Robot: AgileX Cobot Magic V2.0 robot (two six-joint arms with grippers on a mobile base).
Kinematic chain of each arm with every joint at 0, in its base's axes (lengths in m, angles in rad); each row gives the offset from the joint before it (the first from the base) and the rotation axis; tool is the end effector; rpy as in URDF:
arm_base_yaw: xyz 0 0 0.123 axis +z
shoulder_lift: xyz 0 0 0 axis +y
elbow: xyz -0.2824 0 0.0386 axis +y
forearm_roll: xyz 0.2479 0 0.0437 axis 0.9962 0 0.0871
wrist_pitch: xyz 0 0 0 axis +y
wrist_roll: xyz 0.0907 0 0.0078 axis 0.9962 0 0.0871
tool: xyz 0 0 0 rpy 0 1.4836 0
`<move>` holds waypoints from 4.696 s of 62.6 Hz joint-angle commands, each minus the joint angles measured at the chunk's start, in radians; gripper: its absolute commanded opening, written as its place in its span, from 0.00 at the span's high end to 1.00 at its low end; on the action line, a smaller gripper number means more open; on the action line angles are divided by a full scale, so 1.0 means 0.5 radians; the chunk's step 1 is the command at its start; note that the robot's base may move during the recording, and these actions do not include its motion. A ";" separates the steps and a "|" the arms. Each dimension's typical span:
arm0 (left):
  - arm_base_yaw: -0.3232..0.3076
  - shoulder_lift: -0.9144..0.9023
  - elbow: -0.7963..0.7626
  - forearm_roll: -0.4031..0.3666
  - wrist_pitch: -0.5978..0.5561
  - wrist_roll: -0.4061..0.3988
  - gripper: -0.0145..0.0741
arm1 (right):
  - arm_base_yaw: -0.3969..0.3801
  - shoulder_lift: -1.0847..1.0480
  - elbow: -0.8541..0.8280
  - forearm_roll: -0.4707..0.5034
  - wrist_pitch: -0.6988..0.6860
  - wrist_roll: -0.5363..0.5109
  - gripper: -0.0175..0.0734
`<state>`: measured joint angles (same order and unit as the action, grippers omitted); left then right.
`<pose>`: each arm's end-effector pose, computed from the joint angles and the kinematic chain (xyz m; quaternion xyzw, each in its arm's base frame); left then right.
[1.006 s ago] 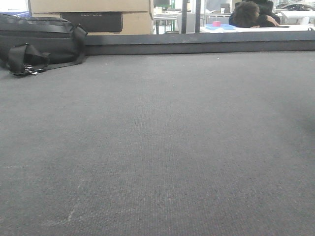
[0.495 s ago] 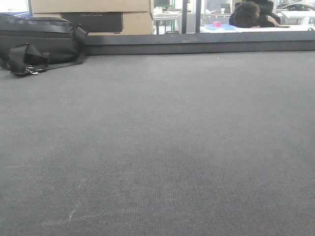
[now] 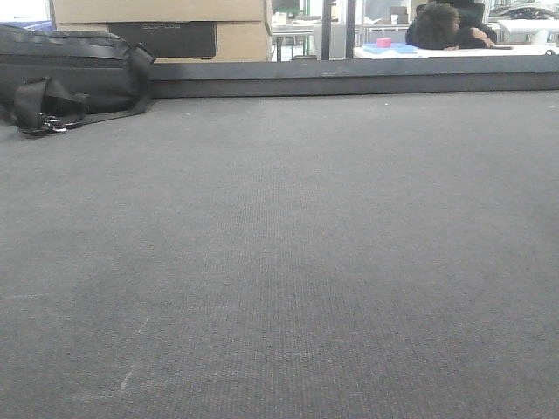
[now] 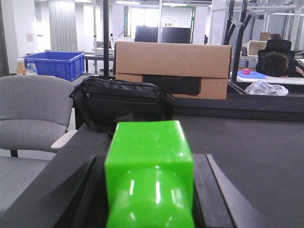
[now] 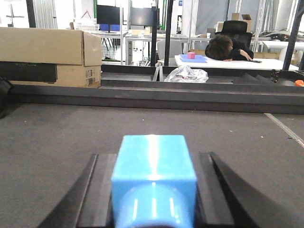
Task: Grab block from conveyor and place in blue bin
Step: 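Lift both held blocks up off the conveyor belt, then drive the base away from the conveyor holding both blocks, then drive the base up to the shelf of blue bins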
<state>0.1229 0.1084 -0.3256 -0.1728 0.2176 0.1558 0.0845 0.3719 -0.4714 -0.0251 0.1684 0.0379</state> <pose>0.0468 0.0024 0.2961 -0.0321 0.6739 0.0280 0.7376 0.0840 0.0067 0.3312 -0.0235 0.7002 0.0334 0.7128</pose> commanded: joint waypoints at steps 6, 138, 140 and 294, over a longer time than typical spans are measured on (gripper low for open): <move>-0.128 -0.009 -0.008 -0.017 -0.007 -0.012 0.96 | -0.003 -0.032 -0.015 -0.013 0.013 0.000 0.99; -0.029 -0.009 -0.008 -0.013 -0.007 -0.012 0.96 | -0.003 -0.031 -0.015 -0.013 0.009 0.000 0.99; -0.005 -0.009 -0.008 -0.013 -0.007 -0.012 0.96 | -0.003 -0.031 -0.015 -0.013 0.009 0.000 0.99; 0.080 -0.009 -0.008 -0.013 -0.007 -0.012 0.96 | -0.003 -0.031 -0.015 -0.013 0.009 0.000 0.99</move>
<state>0.1608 0.1046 -0.3256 -0.1746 0.2268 0.1558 0.0845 0.3600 -0.4714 -0.0251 0.1905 0.0379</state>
